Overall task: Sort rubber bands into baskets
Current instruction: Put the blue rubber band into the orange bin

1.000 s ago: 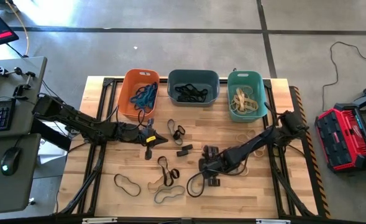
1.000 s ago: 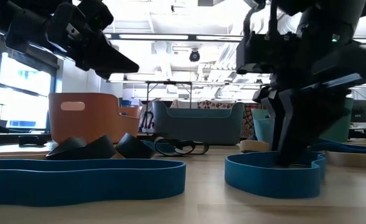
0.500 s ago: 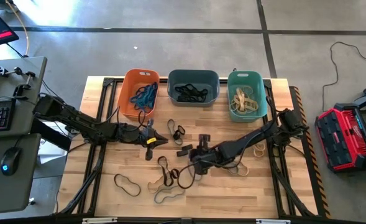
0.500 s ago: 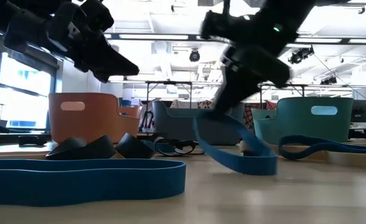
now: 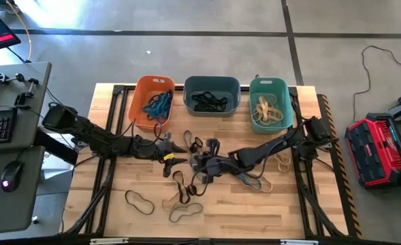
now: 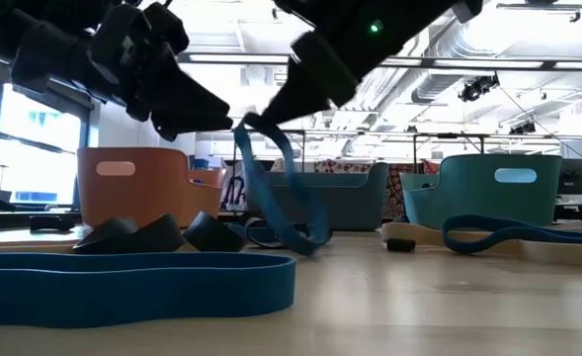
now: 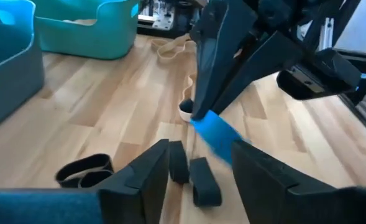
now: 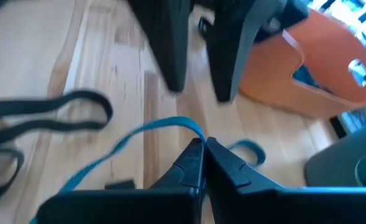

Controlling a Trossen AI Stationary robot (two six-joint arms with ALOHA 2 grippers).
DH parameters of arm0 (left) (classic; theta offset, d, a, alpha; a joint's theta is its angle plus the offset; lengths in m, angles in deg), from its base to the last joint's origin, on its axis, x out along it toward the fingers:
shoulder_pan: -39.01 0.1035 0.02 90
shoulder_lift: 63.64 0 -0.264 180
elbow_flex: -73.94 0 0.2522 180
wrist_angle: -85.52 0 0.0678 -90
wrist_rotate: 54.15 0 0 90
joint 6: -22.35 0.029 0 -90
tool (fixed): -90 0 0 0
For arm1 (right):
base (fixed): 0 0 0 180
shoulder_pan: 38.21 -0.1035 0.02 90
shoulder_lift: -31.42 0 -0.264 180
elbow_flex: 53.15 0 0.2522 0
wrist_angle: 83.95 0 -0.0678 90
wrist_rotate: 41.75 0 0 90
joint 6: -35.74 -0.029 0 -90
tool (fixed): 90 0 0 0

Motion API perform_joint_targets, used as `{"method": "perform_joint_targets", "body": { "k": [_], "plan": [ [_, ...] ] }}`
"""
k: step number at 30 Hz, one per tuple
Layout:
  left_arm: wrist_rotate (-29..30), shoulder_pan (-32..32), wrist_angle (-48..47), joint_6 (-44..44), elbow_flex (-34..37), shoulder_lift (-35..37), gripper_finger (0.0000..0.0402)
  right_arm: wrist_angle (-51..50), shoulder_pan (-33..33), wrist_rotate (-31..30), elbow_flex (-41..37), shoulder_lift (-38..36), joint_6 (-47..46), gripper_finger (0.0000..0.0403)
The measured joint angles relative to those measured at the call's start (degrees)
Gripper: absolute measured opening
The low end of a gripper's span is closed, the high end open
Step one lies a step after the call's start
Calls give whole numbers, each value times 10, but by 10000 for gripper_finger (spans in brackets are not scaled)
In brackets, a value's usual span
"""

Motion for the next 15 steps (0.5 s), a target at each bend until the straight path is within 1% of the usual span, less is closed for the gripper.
{"method": "perform_joint_targets", "body": {
  "k": [4,8,15],
  "plan": [
    [-19,0,1,-16,-19,-13,172,34,1,-1,0,0,21,0],
    [-31,0,0,-17,-36,-28,173,56,1,-22,0,0,36,0],
    [-24,1,-8,-35,-46,-33,172,58,1,-46,0,0,47,0]
  ]
}}
